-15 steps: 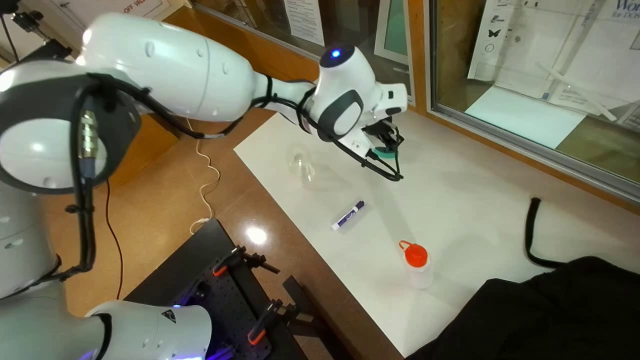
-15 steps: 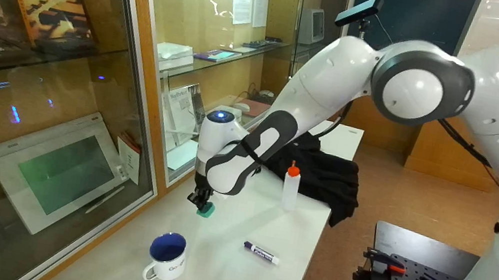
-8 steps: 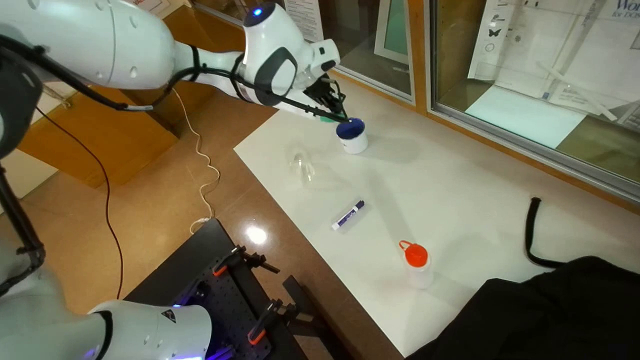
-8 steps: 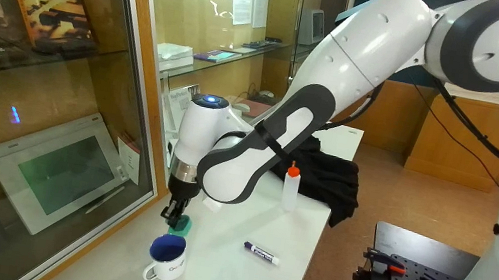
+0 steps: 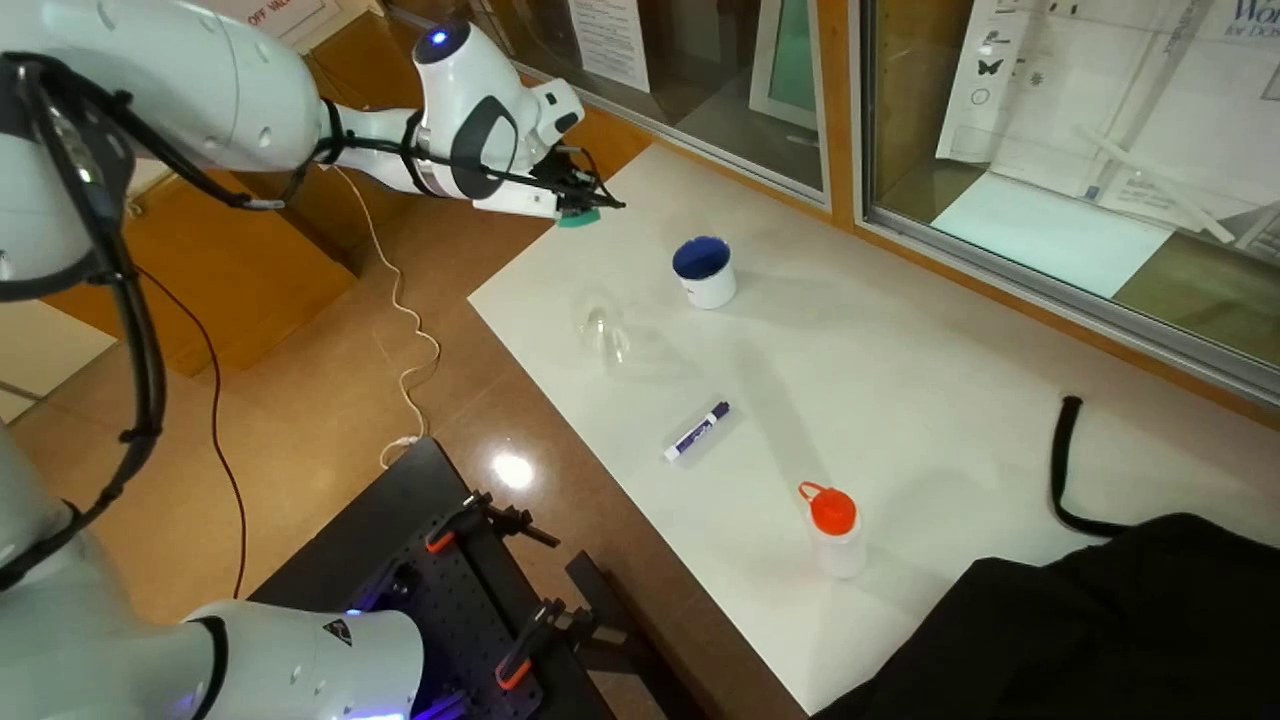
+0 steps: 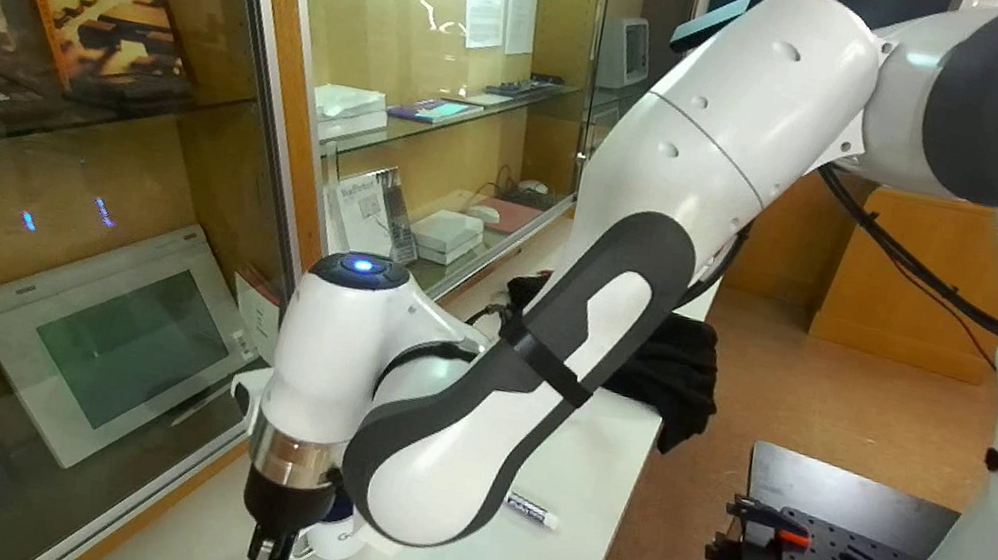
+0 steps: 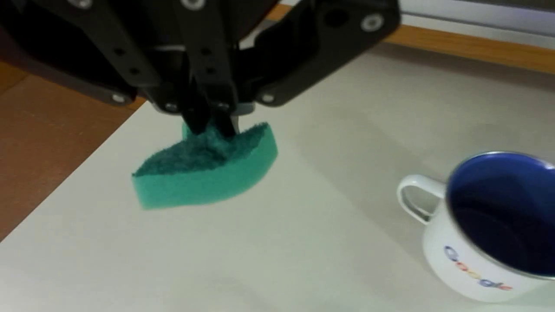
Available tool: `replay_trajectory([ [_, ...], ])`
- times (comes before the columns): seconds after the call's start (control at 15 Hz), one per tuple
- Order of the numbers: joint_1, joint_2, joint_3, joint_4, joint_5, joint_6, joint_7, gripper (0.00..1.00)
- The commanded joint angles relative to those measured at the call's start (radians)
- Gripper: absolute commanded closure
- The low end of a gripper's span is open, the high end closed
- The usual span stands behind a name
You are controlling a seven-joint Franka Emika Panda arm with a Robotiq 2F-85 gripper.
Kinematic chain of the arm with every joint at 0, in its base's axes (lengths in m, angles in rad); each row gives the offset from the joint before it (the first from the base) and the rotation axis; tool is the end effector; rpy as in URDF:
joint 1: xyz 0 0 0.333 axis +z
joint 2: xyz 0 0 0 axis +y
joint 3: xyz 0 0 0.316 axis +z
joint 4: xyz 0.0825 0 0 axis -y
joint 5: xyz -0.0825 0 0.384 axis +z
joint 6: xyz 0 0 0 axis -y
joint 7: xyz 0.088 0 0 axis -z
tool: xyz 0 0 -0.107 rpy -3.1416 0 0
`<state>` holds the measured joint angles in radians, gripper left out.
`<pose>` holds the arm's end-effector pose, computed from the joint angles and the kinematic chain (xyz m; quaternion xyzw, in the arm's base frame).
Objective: Use the green sponge to wipe the surface
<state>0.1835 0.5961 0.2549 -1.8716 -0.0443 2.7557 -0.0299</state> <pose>0.6084 0.2717 0.2333 -0.9626 -0.2165 -0.1387 0.0855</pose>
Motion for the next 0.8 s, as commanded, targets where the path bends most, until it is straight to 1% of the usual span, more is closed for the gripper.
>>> replay_trajectory([
  [0.0,0.014,0.014,0.001,0.009,0.027,-0.002,-0.024,0.91],
  [0.13,0.013,0.033,0.009,0.023,0.030,-0.002,-0.035,0.91],
  [0.2,0.011,0.036,0.008,0.026,0.030,-0.002,-0.036,0.98],
  [0.27,0.019,0.033,-0.016,0.014,0.019,0.002,-0.018,0.98],
  [0.47,0.048,0.060,-0.048,0.009,-0.011,0.052,-0.021,0.98],
  [0.6,0.066,0.077,-0.065,-0.006,-0.040,0.117,-0.031,0.98],
  [0.73,0.089,0.101,-0.087,-0.025,-0.077,0.213,-0.036,0.98],
])
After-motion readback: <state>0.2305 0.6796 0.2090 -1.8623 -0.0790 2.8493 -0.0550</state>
